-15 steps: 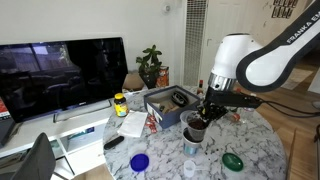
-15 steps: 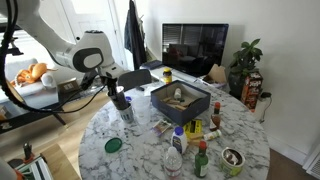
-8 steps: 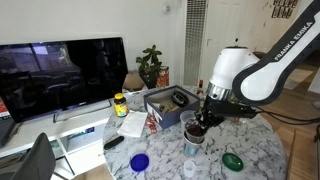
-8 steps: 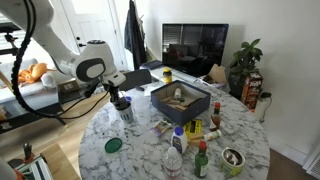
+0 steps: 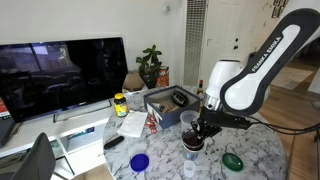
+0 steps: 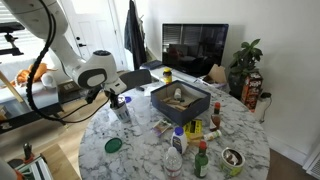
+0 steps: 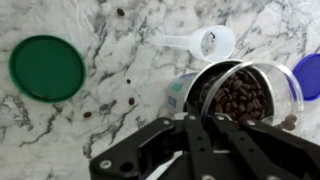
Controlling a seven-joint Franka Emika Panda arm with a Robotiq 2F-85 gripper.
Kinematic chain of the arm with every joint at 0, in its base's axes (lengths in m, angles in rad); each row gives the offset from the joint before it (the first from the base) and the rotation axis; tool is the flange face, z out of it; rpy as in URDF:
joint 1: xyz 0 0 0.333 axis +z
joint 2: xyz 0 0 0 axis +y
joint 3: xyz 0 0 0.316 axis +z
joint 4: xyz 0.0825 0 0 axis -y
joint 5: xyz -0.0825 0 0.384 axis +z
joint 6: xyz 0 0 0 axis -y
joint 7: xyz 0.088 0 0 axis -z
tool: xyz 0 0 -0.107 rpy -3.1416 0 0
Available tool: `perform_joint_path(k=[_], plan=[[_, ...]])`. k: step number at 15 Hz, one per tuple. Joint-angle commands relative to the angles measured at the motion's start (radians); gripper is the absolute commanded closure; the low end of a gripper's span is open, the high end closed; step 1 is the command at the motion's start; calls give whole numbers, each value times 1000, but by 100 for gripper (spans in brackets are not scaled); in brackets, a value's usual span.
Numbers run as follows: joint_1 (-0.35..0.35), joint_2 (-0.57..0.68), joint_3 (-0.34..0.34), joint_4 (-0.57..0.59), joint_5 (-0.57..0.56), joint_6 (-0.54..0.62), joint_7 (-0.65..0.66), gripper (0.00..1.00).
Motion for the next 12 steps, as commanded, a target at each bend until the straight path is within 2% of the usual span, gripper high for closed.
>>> perform_joint_path(k=[1,3,4,5,9,12], plan=[[-30,67,70,70,130,10,-117,98],[4,82,31,77,97,19,-100,98],[13,88,16,79,82,21,-94,87],[16,93,8,81,75,24,-89,66],[23,91,-3,99,79,57,-85,40],[36,63,-3,103,71,42,-70,16]])
